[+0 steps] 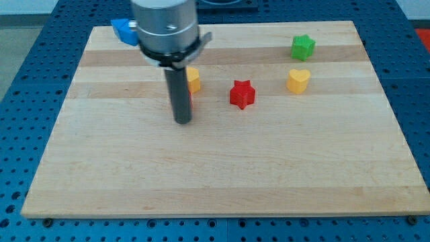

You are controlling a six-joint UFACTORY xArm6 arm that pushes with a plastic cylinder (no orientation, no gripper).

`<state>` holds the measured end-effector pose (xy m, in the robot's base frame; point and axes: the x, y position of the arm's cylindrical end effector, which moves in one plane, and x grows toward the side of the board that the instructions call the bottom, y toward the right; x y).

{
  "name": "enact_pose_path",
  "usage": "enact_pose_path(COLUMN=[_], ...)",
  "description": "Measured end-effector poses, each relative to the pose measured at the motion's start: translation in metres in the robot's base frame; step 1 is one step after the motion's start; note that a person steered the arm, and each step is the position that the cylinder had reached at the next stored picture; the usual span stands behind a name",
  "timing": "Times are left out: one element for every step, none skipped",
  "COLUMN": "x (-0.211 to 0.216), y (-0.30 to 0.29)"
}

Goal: Place the yellow hexagon at the top left of the yellow heart

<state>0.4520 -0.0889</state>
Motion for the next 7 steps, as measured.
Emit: enact_pose_path(x=[-0.034, -0.047, -0.075, -0.087, -0.070, -0.068, -0.072], y=[-0.040, -0.093, -0.063, 0.031, 0.069, 0.118, 0.153])
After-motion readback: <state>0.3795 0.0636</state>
